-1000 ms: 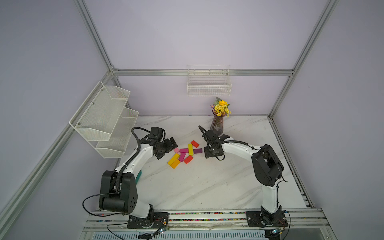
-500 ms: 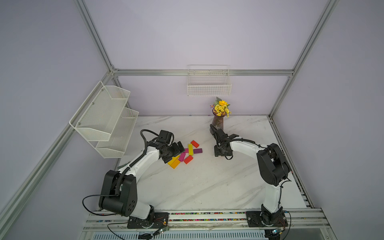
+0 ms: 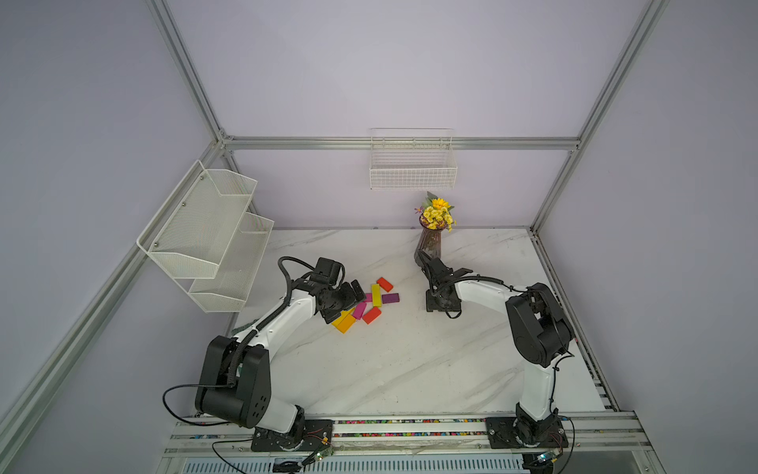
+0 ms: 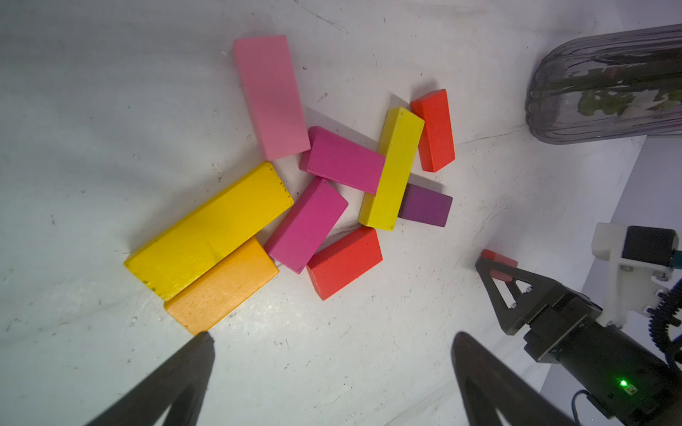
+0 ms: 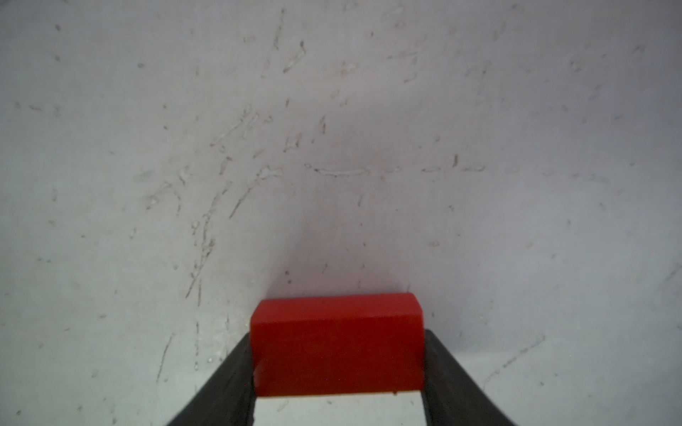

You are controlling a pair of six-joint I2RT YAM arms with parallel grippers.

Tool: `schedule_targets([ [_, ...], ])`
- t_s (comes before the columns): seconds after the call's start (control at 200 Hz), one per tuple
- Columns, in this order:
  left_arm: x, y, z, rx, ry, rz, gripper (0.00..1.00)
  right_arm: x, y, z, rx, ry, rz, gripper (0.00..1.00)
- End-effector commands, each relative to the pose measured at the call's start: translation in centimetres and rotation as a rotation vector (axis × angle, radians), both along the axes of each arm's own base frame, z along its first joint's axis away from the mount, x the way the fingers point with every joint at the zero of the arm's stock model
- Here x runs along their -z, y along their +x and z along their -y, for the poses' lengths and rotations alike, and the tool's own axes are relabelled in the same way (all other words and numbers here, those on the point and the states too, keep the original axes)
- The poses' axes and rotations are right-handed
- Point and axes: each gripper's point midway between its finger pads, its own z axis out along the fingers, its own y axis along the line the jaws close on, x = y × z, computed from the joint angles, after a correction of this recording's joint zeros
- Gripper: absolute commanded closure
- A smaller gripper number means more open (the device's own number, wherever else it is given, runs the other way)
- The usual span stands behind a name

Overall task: Assemble the letter c with building blocks
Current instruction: Place the building block at the center of the board.

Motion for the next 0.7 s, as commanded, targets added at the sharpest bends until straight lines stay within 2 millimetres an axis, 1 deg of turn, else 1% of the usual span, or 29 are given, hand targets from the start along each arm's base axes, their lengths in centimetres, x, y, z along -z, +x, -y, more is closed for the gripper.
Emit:
schedule_targets([
  [0.0, -1.3, 0.5, 0.3, -0.006, -0.014, 0.052, 0.0, 0.2, 0.1, 0.2, 0.032, 0.006, 0.01, 0.42],
  [0.2, -1.2, 0.7, 0.4, -0.004, -0.016, 0.053, 0.0, 0.4, -0.2, 0.2, 0.037, 0.014, 0.003, 0.31],
  [0.38, -1.1, 0.9, 0.5, -0.001, -0.021, 0.052, 0.0, 0.2, -0.2, 0.0, 0.038, 0.028, 0.002, 0.25],
  [0.465, -1.2, 1.0, 0.6, 0.001, -0.024, 0.054, 0.0, 0.0, -0.2, -0.1, 0.039, 0.036, 0.004, 0.24],
  [0.565, -1.4, 1.1, 0.7, 0.002, -0.026, 0.058, 0.0, -0.9, 0.0, -0.3, 0.047, 0.05, 0.019, 0.23],
  [0.695, -1.6, 1.2, 0.3, 0.005, -0.005, 0.062, 0.0, -3.7, 0.7, -1.0, 0.03, 0.093, 0.066, 0.23],
])
